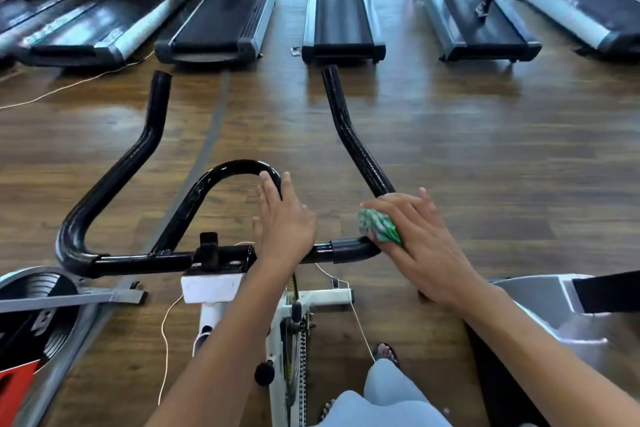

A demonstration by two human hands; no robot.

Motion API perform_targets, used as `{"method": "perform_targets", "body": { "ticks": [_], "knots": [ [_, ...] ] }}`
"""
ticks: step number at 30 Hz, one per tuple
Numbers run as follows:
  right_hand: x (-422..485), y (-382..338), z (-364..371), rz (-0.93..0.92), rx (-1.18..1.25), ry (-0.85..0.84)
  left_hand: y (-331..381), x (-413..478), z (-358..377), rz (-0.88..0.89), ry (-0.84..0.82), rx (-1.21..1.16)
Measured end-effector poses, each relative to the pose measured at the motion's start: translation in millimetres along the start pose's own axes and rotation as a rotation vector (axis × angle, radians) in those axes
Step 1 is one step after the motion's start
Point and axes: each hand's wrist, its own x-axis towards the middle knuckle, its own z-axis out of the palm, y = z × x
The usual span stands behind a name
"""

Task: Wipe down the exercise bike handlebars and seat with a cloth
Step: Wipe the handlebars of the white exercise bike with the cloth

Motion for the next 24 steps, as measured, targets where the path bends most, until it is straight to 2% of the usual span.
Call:
{"method": "perform_targets", "body": {
  "ticks": [3, 5, 7, 8, 14, 17, 21, 24],
  "knots": [
    [12.2, -6.3, -9.7, 0.275, 0.164, 0.167, -3.8, 5.1, -5.4, 0.0, 0.078, -0.293],
    [22.5, -16.2, -12.5, 0.484, 0.221, 0.218, 1.5, 6.3, -12.6, -0.155, 0.1, -0.536],
    [31.7, -28.7, -5.5, 0.599, 0.091, 0.043, 7.9, 10.9, -17.6, -0.329, 0.056, -0.743],
    [35.2, -34.3, 0.5, 0.612, 0.011, -0.061, 10.8, 13.1, -19.0, -0.365, 0.029, -0.771],
    [82.3, -25.4, 9.1, 0.569, -0.24, -0.192, 6.0, 22.4, -8.0, -0.319, 0.0, -0.692],
    [123.1, -12.4, 16.3, 0.531, -0.254, -0.246, 3.2, 22.7, -4.9, -0.312, -0.003, -0.69],
    [186.7, 0.8, 33.8, 0.488, -0.238, -0.177, 4.7, 27.0, -2.8, -0.307, 0.033, -0.629],
    [230.6, 9.7, 42.3, 0.494, -0.121, -0.04, 6.7, 27.3, -1.9, -0.3, 0.077, -0.542]
  ]
}}
